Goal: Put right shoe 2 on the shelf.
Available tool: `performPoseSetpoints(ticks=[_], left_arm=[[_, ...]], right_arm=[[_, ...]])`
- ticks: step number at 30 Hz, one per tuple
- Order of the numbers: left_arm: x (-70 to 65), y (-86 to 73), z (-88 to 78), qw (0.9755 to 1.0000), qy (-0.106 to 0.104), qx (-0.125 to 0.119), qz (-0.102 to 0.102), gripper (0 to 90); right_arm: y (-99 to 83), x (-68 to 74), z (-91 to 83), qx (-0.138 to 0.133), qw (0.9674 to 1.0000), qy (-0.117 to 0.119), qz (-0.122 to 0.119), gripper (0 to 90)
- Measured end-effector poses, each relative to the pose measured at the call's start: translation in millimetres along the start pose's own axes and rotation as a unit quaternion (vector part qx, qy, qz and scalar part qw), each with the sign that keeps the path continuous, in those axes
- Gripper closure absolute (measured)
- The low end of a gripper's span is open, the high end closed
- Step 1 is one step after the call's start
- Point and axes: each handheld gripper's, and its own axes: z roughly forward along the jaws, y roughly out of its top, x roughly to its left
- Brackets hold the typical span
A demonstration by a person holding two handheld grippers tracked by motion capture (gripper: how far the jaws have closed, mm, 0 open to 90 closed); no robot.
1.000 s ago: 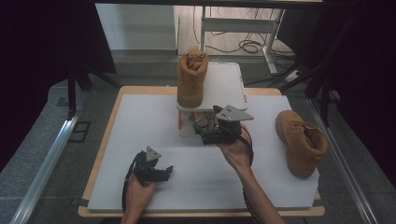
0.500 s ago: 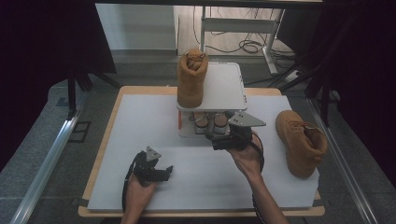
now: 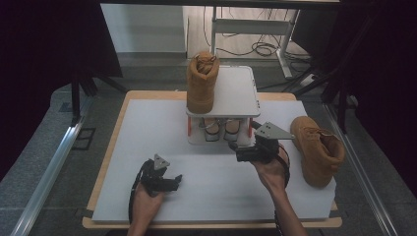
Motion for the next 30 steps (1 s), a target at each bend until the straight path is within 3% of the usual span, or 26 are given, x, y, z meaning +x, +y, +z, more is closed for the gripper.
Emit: performPoseSetpoints(ticks=[15,30], left_arm=[[-0.3,-0.1,0.0,1.0000,0.001,-0.001,0.001,12.9],[-0.5,-0.2,0.1,1.0000,0.001,-0.001,-0.001,12.9]], right_arm=[[-13.1,-22.6,-32.3,-0.003,0.9989,-0.044,0.013,0.0],[-24.4,-44.2,-71.8,-0.002,0.9941,-0.107,0.017,0.0]])
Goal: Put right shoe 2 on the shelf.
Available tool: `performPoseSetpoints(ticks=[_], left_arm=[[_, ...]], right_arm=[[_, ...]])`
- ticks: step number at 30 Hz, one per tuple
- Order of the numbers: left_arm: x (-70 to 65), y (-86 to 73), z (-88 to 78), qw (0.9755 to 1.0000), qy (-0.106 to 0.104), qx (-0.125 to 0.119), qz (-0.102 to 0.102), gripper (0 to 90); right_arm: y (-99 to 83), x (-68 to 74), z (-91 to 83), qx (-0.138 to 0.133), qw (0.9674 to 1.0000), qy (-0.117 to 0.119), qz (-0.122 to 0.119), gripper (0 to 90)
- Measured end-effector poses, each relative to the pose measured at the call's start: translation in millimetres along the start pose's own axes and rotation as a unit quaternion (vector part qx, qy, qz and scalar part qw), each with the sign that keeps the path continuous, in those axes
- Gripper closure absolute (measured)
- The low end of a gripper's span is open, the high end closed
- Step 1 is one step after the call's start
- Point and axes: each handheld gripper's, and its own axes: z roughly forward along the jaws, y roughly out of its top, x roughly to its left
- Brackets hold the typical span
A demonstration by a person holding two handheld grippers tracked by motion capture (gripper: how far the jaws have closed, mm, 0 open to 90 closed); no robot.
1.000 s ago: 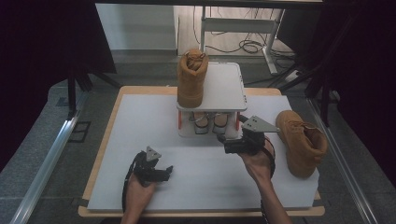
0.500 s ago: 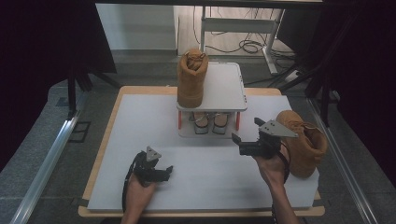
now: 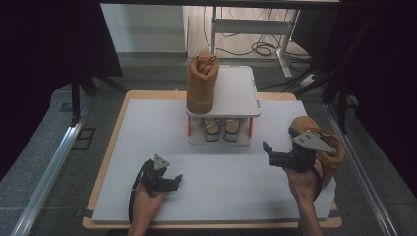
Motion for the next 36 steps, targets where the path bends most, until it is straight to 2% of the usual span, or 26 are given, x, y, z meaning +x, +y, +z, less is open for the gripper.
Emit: performPoseSetpoints(ticks=[11,20,28,30,31,32,33,36], left_arm=[[0.1,0.0,0.0,1.0000,0.000,0.000,0.000,12.8],[0.3,0.0,-0.2,1.0000,0.000,0.002,0.002,12.8],[0.3,0.0,-0.2,1.0000,0.000,0.002,0.002,12.8],[0.3,0.0,-0.2,1.0000,0.000,0.002,0.002,12.8],[0.3,0.0,-0.2,1.0000,0.000,0.002,0.001,12.8],[0.3,0.0,-0.2,1.0000,0.000,0.002,0.001,12.8],[0.3,0.0,-0.2,1.0000,0.000,0.002,0.001,12.8],[0.3,0.0,-0.2,1.0000,0.000,0.002,0.001,12.8]], right_arm=[[-11.2,-21.0,-21.4,-0.002,0.9991,-0.038,0.021,0.0],[-21.5,-42.3,-40.6,-0.003,0.9962,-0.080,0.034,0.0],[-29.7,-64.7,-58.5,-0.002,0.9909,-0.127,0.045,0.0],[-30.7,-66.7,-60.1,-0.002,0.9902,-0.132,0.047,0.0],[-34.5,-73.2,-64.3,-0.001,0.9877,-0.147,0.054,0.0],[-34.5,-73.2,-64.3,-0.001,0.9877,-0.147,0.054,0.0],[-37.9,-77.6,-66.8,0.002,0.9857,-0.158,0.058,0.0],[-41.0,-81.1,-68.4,0.005,0.9838,-0.169,0.059,0.0]])
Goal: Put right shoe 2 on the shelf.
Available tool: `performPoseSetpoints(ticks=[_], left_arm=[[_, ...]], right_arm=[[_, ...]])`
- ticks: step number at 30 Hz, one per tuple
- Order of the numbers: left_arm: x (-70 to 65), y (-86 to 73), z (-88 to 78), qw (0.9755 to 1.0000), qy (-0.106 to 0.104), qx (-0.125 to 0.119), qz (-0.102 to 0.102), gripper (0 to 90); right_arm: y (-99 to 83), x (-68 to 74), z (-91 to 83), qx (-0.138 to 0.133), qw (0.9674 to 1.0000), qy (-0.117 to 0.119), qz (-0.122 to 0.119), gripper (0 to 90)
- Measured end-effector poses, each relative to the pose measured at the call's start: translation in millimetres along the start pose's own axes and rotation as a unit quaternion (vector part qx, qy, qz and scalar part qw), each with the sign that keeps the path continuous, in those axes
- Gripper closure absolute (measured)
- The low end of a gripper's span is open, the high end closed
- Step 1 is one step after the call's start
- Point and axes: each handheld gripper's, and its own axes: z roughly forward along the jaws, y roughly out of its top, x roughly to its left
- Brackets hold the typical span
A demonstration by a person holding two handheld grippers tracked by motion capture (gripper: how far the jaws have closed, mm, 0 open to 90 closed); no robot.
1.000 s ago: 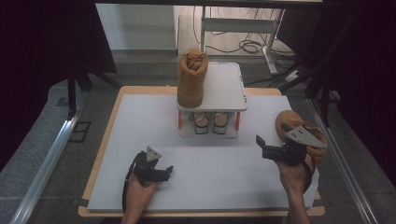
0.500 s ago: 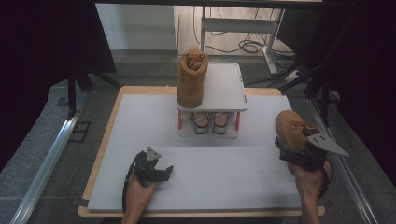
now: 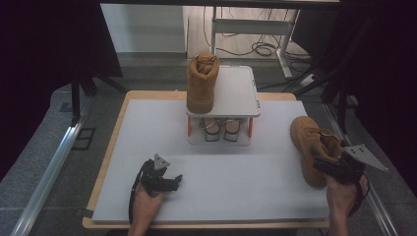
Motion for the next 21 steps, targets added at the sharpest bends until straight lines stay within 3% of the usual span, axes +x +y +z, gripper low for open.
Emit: performPoseSetpoints(ticks=[6,21], left_arm=[[0.0,0.0,0.0,1.0000,0.000,0.000,0.000,12.8],[-0.1,0.0,0.0,1.0000,0.000,0.000,0.000,12.8]], right_arm=[[-10.2,-12.3,-1.2,0.004,0.9995,-0.030,0.009,0.0],[-35.0,-16.5,15.2,0.024,0.9991,-0.027,0.024,0.0]])
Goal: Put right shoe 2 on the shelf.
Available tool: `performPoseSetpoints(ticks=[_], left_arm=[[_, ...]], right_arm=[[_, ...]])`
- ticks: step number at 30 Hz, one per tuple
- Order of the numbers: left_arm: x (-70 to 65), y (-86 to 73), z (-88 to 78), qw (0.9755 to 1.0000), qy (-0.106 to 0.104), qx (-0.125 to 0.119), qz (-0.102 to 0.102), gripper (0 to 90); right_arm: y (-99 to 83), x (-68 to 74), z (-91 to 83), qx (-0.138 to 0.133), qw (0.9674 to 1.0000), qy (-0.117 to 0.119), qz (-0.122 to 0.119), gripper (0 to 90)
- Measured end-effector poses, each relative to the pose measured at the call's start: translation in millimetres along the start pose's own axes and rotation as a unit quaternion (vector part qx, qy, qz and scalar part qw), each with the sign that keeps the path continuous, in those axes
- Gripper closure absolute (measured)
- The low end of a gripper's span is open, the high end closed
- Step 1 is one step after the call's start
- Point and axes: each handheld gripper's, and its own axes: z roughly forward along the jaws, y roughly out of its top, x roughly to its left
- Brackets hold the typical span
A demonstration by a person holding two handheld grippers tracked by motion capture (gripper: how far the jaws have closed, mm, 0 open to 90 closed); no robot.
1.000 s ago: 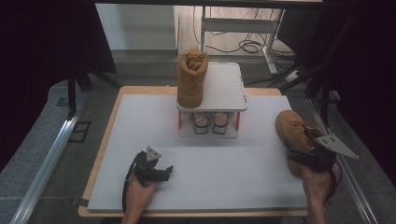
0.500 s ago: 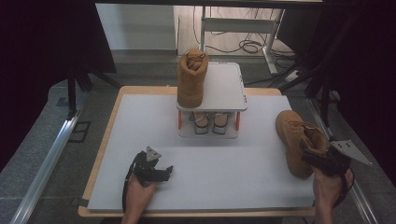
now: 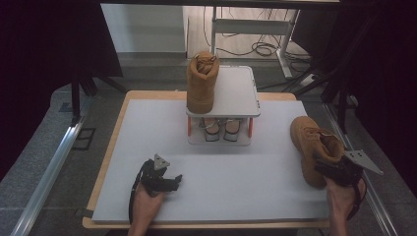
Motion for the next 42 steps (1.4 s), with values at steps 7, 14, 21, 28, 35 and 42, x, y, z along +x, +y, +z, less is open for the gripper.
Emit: performPoseSetpoints(ticks=[7,14,21,28,35,42], left_arm=[[0.0,0.0,0.0,1.0000,0.000,0.000,0.000,12.8],[0.0,0.0,0.0,1.0000,0.000,0.000,0.000,12.8],[0.1,0.0,0.0,1.0000,0.000,0.000,0.000,12.8],[0.0,0.0,0.0,1.0000,0.000,0.000,0.000,12.8],[0.1,0.0,0.0,1.0000,0.000,0.000,0.000,12.9],[0.2,0.0,0.0,1.0000,0.000,0.000,0.000,12.8]], right_arm=[[-7.3,0.1,7.6,0.002,0.9999,0.002,0.015,0.0],[-14.2,-0.4,15.6,0.003,0.9998,0.009,0.017,0.0],[-16.3,2.0,16.7,-0.002,0.9999,-0.009,0.014,6.8],[-18.8,2.0,12.4,-0.010,0.9997,-0.008,0.021,22.5],[-22.0,1.5,9.7,-0.021,0.9996,0.008,0.016,38.5],[-21.1,1.2,8.8,-0.017,0.9997,0.011,0.014,46.7]])
